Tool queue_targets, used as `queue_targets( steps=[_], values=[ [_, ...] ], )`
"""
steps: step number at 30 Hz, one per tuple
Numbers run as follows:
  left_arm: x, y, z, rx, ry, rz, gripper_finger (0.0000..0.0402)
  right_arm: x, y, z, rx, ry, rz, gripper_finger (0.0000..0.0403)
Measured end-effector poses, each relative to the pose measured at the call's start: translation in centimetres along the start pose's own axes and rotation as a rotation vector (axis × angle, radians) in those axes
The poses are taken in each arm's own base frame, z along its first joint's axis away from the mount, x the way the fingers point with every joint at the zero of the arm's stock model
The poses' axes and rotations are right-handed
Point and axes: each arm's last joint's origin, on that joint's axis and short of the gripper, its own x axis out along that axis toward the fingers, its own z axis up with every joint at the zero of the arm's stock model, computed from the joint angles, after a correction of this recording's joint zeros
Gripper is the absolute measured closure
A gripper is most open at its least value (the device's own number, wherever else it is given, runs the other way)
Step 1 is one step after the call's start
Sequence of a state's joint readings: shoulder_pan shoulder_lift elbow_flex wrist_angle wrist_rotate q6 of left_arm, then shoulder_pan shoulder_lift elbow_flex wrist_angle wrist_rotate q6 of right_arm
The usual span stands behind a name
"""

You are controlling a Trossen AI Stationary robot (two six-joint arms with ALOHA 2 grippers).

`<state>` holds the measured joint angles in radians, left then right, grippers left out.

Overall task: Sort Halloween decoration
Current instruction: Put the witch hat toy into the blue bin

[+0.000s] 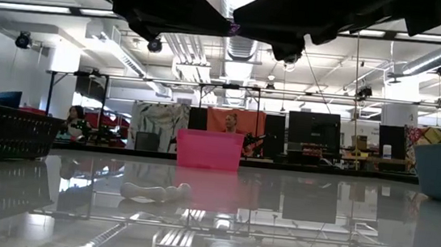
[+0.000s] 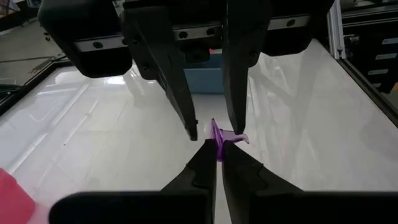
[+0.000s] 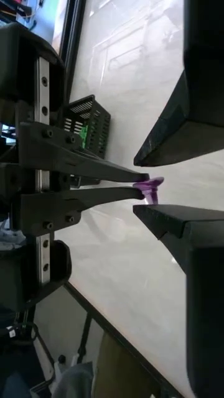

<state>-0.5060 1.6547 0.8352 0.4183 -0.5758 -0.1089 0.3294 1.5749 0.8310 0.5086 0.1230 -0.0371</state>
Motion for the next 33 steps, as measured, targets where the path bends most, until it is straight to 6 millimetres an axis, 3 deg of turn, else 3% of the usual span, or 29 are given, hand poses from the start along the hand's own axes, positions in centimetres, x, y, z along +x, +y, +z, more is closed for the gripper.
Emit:
queue_targets(
  steps=[9, 15, 25, 33],
  values=[
    [0.0, 0.0, 0.0, 0.001, 0.001, 0.001, 0.0401, 0.0, 0.0, 0.0, 0.003, 0.000, 0.000, 0.0388],
    [0.0, 0.0, 0.0, -0.011, 0.000, 0.012, 0.0385, 0.0, 0.0, 0.0, 0.019, 0.004, 0.000, 0.0394],
    [0.0, 0.1, -0.3, 0.003, 0.021, 0.020, 0.0296, -1.0, -0.4, -0.2, 0.098, 0.113, -0.011, 0.0394],
    [0.0, 0.2, -0.9, 0.017, 0.080, 0.027, 0.0263, -4.3, -0.8, 0.4, 0.251, 0.496, -0.067, 0.0394]
  ],
)
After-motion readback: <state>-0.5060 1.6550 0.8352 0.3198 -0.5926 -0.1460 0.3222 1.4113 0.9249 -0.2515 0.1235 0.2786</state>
